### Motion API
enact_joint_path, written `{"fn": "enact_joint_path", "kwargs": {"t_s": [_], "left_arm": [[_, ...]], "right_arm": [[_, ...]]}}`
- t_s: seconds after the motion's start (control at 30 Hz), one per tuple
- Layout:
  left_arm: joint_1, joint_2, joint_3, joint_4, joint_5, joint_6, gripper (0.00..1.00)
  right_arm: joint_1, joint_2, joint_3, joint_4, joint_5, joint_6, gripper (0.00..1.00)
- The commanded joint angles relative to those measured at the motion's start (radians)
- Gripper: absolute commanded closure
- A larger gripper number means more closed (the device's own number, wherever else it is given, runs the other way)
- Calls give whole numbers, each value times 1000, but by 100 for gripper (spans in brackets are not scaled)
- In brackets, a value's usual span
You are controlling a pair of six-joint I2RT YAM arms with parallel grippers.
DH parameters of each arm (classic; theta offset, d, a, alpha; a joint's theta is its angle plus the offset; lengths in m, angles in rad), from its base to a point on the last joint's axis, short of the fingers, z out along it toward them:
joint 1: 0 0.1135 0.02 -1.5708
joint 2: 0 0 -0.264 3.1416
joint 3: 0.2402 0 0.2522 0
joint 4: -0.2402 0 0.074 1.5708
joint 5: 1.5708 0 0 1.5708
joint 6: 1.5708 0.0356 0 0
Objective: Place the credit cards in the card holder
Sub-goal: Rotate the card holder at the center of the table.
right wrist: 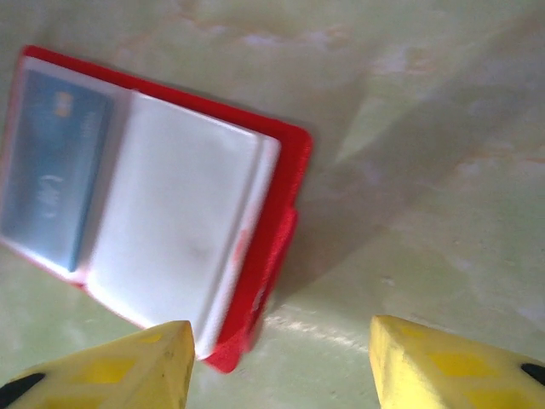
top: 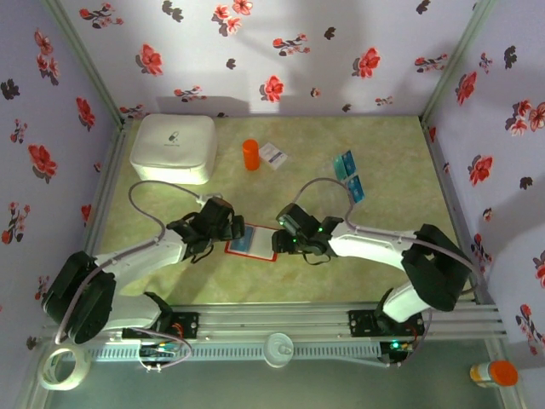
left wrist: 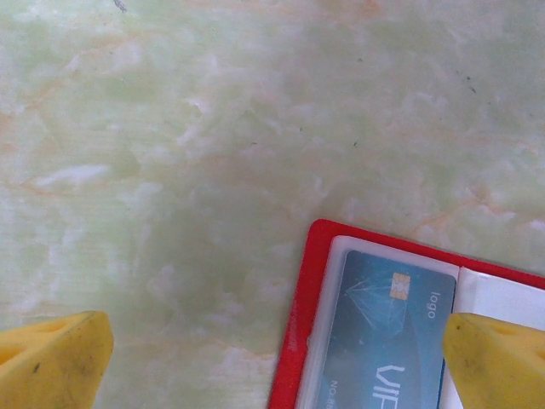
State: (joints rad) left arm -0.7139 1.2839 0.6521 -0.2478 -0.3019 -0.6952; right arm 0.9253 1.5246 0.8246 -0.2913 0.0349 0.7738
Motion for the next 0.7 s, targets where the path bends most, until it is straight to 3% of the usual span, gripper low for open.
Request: {"fn": "enact_joint_path", "kwargs": {"t_s": [0.0, 0.13, 0.2, 0.67], "left_arm": [[8, 18, 31, 4, 21, 34, 0], [8, 35, 37, 33, 60, 52, 0], [8, 48, 37, 57, 85, 58, 0], [8, 165, 14, 238, 206, 40, 0]], "right_arm": [[-32, 58, 31, 20, 43, -28, 50], [-85, 105, 49, 55, 3, -64, 87], [-111, 107, 56, 57, -15, -81, 97], [-137, 112, 1, 132, -81, -68, 100]]}}
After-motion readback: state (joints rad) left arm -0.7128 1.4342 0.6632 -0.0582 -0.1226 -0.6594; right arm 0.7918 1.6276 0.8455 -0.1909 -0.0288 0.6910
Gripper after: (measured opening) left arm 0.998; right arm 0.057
